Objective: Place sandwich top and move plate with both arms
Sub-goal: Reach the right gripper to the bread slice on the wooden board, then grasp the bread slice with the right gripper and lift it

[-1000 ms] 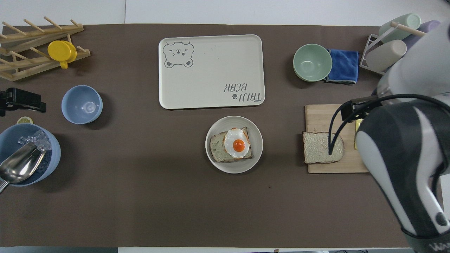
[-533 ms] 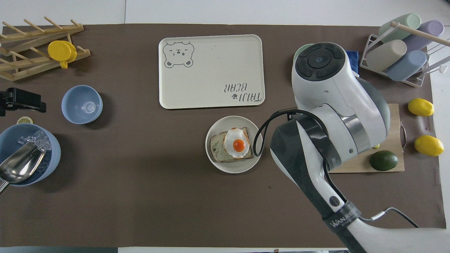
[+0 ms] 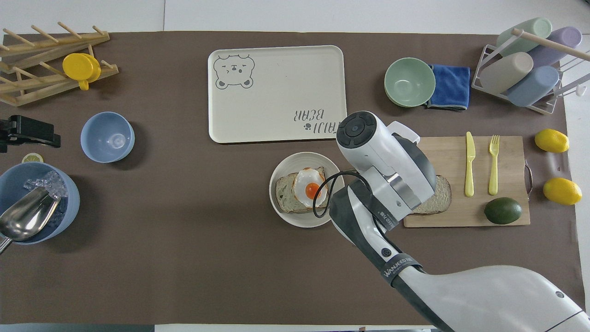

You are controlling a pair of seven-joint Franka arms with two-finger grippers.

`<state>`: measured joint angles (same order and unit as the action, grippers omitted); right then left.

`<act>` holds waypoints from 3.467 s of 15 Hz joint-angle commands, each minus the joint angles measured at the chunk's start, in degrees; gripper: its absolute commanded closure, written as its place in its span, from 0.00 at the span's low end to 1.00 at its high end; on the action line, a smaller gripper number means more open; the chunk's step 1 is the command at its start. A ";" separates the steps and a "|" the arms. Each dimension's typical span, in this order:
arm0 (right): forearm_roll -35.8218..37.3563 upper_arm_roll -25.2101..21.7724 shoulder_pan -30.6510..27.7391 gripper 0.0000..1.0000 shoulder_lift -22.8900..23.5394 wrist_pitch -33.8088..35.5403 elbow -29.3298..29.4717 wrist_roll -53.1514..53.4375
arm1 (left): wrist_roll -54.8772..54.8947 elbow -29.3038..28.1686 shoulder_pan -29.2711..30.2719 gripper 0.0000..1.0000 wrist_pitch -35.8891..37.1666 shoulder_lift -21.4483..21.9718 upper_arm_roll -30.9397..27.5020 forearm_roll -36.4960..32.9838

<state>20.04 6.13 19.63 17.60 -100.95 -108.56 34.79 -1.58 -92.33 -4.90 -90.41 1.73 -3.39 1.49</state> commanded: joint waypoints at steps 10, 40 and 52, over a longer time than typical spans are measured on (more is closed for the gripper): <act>5.09 0.03 -1.26 0.12 -4.50 -6.89 -12.11 2.30 | -0.35 -1.45 -0.12 0.00 -0.56 1.44 -0.21 -0.70; 7.12 14.87 -0.03 1.00 3.58 13.32 15.04 1.85 | -0.70 -4.97 -0.29 0.00 -0.56 3.28 -0.13 -0.62; 1.14 15.67 6.65 1.00 6.92 2.78 15.22 13.19 | -0.44 -5.41 1.91 0.00 -1.88 3.28 -0.83 -0.70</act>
<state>22.20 21.37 26.69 23.72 -97.86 -94.58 47.02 -1.67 -95.46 -3.80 -90.75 3.36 -4.41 1.49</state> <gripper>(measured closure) 0.912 0.000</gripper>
